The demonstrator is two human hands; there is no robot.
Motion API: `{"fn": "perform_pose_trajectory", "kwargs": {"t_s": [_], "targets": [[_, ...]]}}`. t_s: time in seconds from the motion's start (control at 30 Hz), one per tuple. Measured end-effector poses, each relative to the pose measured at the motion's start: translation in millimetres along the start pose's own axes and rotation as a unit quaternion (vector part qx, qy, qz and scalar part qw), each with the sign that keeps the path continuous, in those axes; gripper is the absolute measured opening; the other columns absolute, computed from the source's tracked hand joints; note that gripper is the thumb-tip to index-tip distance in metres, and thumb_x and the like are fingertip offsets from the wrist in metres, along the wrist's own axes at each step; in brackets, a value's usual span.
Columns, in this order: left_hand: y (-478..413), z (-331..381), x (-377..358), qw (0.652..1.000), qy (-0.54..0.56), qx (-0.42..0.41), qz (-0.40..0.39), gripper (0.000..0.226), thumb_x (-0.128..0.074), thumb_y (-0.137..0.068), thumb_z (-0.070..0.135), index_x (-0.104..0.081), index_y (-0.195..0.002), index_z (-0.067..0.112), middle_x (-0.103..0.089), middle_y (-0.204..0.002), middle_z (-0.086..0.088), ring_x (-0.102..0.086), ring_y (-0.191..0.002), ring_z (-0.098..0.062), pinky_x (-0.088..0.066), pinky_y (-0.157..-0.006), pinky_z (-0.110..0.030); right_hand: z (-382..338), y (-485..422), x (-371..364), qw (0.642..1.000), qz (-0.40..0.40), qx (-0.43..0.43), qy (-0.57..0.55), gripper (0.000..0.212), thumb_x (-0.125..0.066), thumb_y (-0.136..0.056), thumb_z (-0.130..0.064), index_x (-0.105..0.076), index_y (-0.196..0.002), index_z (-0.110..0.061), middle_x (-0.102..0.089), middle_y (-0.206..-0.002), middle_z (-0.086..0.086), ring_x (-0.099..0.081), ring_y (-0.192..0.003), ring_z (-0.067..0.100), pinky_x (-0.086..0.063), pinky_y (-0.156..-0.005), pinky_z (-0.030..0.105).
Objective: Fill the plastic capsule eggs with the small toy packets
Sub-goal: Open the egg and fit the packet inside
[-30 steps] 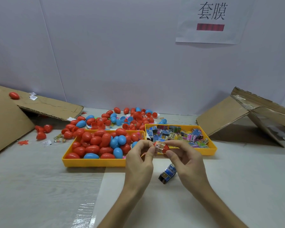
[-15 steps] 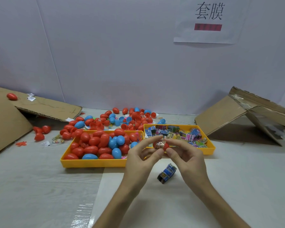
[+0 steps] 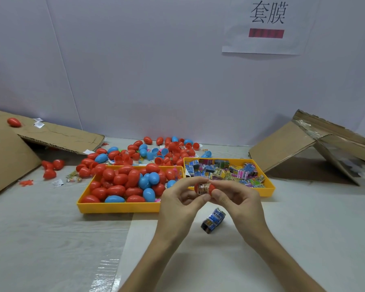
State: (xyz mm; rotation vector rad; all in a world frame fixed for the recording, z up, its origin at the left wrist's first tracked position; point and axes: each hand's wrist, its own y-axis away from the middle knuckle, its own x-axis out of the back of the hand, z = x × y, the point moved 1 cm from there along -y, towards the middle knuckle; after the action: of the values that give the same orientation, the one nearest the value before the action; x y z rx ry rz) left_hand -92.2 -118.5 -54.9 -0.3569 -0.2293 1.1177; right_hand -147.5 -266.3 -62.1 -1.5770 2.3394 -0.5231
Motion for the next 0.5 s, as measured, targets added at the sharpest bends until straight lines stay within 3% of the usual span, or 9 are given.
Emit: {"fn": "perform_pose_trajectory", "kwargs": {"t_s": [0.2, 0.33, 0.5], "targets": [[-1.4, -0.2, 0.9, 0.998, 0.041, 0.044, -0.011, 0.031, -0.077, -0.087, 0.013, -0.072, -0.114, 0.028, -0.078, -0.088, 0.006, -0.075, -0.087, -0.012, -0.057, -0.076, -0.02, -0.1, -1.3, -1.1, 0.999, -0.002, -0.031, -0.042, 0.023, -0.067, -0.087, -0.017, -0.076, -0.109, -0.016, -0.077, -0.104, 0.007, -0.074, -0.101, 0.026, -0.06, -0.079, 0.029], [-1.1, 1.4, 0.5, 0.995, 0.08, 0.063, -0.004, 0.024, -0.069, -0.094, 0.017, -0.073, -0.115, 0.027, -0.079, -0.094, 0.0, -0.076, -0.091, -0.015, -0.06, -0.084, -0.024, -2.4, -3.3, -0.3, 0.995, -0.018, -0.061, -0.071, 0.031, -0.071, -0.089, -0.027, -0.072, -0.116, -0.012, -0.075, -0.108, 0.014, -0.072, -0.103, 0.032, -0.06, -0.084, 0.038], [-0.5, 4.5, -1.0, 0.998, 0.047, 0.037, -0.003, 0.026, -0.078, -0.085, 0.02, -0.076, -0.098, 0.042, -0.073, -0.098, -0.009, -0.074, -0.08, -0.018, -0.056, -0.073, -0.019, -5.2, -2.4, -2.7, 0.997, -0.021, -0.063, -0.032, 0.026, -0.076, -0.082, -0.035, -0.076, -0.107, -0.027, -0.076, -0.101, 0.008, -0.073, -0.095, 0.024, -0.059, -0.075, 0.027]]}}
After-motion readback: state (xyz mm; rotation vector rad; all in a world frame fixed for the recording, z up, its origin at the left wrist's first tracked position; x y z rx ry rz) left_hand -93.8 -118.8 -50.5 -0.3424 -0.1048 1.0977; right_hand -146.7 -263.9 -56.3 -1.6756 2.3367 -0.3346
